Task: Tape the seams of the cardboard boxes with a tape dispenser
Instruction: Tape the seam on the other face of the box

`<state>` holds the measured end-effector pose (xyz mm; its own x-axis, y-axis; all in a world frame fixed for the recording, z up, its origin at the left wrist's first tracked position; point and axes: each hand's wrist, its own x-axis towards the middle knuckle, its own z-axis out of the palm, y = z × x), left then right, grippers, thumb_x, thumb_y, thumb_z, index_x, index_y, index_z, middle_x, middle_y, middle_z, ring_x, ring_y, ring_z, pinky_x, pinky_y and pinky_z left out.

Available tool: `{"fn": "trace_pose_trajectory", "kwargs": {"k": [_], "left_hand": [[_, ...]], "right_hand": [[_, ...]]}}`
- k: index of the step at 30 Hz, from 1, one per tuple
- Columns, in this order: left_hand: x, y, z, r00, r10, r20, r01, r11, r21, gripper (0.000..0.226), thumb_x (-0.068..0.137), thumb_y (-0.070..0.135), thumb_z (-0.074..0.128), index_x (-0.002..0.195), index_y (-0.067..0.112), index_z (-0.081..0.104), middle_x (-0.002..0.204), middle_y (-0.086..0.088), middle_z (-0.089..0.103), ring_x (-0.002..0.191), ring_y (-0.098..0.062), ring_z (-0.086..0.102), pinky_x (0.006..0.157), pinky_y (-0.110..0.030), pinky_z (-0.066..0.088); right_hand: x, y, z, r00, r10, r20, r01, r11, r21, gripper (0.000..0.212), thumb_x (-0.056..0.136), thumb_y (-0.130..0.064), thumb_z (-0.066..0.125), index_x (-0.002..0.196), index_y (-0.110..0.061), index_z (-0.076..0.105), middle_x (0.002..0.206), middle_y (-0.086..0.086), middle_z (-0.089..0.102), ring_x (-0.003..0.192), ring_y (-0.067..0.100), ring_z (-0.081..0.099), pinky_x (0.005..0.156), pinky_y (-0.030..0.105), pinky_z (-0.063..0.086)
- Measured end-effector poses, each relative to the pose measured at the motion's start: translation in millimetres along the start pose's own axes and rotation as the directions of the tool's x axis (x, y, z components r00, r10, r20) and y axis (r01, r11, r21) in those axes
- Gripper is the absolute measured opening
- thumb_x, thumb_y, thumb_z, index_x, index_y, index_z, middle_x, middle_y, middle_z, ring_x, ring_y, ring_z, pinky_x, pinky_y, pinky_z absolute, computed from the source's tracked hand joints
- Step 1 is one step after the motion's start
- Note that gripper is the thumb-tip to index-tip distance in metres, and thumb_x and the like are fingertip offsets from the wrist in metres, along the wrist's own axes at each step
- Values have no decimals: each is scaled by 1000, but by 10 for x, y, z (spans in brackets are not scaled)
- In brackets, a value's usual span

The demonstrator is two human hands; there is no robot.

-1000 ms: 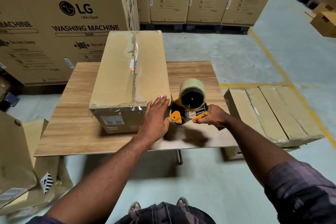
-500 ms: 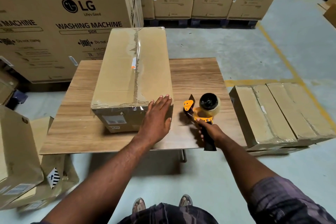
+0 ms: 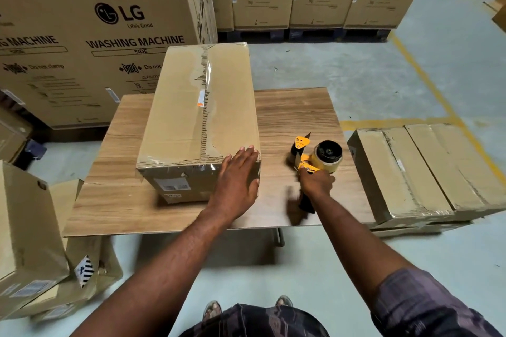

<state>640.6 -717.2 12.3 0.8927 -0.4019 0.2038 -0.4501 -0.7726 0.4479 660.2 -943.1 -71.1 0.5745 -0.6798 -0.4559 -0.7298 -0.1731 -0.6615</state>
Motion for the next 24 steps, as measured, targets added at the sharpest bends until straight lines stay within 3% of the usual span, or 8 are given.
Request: {"fn": "trace_pose_trajectory", "kwargs": {"k": [2, 4, 6, 9, 13, 18, 21, 24], "left_hand": [[9, 4, 10, 1000, -1, -9, 1, 1000, -7, 67, 91, 17, 61, 153, 14, 36, 162, 0, 30, 151, -15, 22, 121, -30, -1], [15, 9, 1, 1000, -10, -7, 10, 1000, -17, 71, 86, 10, 60, 153, 14, 37, 162, 0, 31, 151, -15, 23, 121, -29, -1], [22, 5, -20, 1000, -20, -2, 20, 999, -26, 75, 82, 7, 59, 153, 14, 37, 162, 1, 31, 151, -14, 22, 121, -28, -1], [20, -11, -20, 1000, -17, 13, 18, 1000, -26, 80, 79, 6, 59, 154, 14, 35, 163, 1, 30, 151, -13, 20, 122, -30, 0], [5, -22, -3, 999, -23, 36, 23, 1000, -3, 81, 80, 9, 58, 156, 17, 31, 164, 3, 25, 152, -9, 14, 125, -34, 2], [-1, -33, 19, 999, -32, 41, 31, 999, 21, 75, 87, 13, 57, 157, 20, 28, 165, 5, 22, 152, -8, 12, 125, -34, 0], [-1, -37, 31, 998, -41, 44, 41, 999, -2, 67, 94, 17, 53, 156, 21, 29, 165, 6, 22, 152, -8, 12, 126, -36, 2], [10, -41, 37, 999, -39, 31, 39, 999, -2, 61, 98, 20, 51, 156, 21, 30, 164, 6, 24, 151, -7, 14, 125, -36, 2]], "right_hand": [[-138, -54, 57, 979, -200, -31, 202, 973, 110, 49, 95, -39, 68, 128, -4, 60, 130, 19, 59, 122, 36, 57, 98, 40, 46], [-337, -117, 173, 939, -341, 34, 314, 896, 314, 39, 99, -31, 66, 129, -8, 62, 128, 9, 63, 120, 24, 60, 100, 33, 46], [-564, -183, 338, 901, -397, 174, 273, 831, 484, 38, 103, -30, 59, 138, -14, 58, 135, -1, 60, 130, 18, 56, 111, 38, 44], [-902, -211, 584, 854, -424, 302, 177, 782, 598, 53, 105, -41, 48, 151, -15, 46, 151, -5, 49, 141, 13, 45, 121, 43, 35], [-1209, -224, 648, 854, -431, 292, 182, 772, 609, 58, 105, -49, 35, 152, -16, 45, 151, -4, 49, 137, 6, 45, 109, 14, 39], [-1197, -145, 757, 854, -456, 252, 269, 800, 536, 73, 96, -75, 33, 155, -32, 41, 155, -6, 48, 142, 11, 45, 118, 39, 39], [-1245, -155, 741, 834, -504, 223, 344, 792, 504, 57, 107, -47, 40, 159, -25, 32, 161, -5, 38, 146, 9, 38, 120, 29, 33], [-1217, -138, 778, 820, -529, 220, 413, 812, 412, 56, 108, -26, 48, 160, -24, 27, 155, -1, 48, 135, 11, 50, 106, 20, 39]]}}
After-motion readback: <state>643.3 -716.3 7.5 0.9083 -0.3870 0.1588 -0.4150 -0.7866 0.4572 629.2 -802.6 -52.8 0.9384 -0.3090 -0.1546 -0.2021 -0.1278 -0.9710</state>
